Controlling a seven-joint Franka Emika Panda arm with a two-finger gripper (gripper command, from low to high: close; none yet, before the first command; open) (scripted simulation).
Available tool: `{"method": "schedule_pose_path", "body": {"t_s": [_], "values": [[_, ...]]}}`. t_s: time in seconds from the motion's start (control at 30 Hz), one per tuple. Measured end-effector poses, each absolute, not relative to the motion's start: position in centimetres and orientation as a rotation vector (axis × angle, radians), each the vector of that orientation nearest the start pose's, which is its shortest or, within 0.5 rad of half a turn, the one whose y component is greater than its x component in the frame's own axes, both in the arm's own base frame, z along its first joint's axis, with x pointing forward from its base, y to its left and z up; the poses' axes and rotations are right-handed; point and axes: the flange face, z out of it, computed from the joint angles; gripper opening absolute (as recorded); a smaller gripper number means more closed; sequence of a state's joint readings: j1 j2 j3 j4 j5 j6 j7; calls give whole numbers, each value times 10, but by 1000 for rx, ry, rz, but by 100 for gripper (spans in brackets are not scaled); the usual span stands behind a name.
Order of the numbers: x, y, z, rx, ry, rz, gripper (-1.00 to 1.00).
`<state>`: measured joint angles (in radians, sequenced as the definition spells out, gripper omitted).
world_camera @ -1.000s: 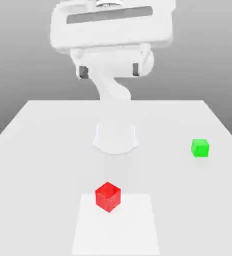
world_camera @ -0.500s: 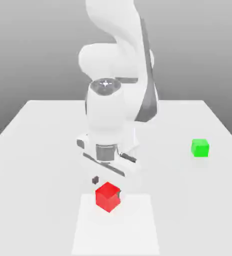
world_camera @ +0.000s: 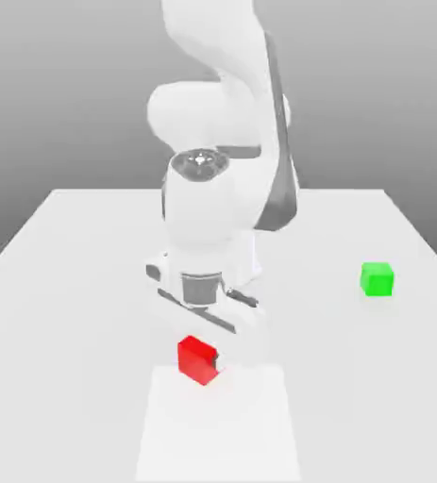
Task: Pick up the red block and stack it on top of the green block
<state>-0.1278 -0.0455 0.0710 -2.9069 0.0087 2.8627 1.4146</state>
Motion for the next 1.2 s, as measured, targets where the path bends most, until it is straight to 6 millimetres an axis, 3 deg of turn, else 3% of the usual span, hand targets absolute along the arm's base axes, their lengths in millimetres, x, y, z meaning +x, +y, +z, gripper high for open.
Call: {"method": "schedule_pose_path", "body": {"t_s": [0.13, 0.33, 0.5, 0.7, 0.9, 1.07, 1.2], "values": [[339, 23, 215, -2534, 1848, 1, -100], [318, 115, 225, -2890, 1194, 5, -100], [281, 184, 233, -3068, 591, 7, -100], [217, 251, 240, -3121, -160, 7, -100], [138, 297, 245, -2998, -903, 5, -100], [70, 316, 245, -2784, -1463, 0, -100], [68, 317, 224, -2791, -1556, -32, -100]]}}
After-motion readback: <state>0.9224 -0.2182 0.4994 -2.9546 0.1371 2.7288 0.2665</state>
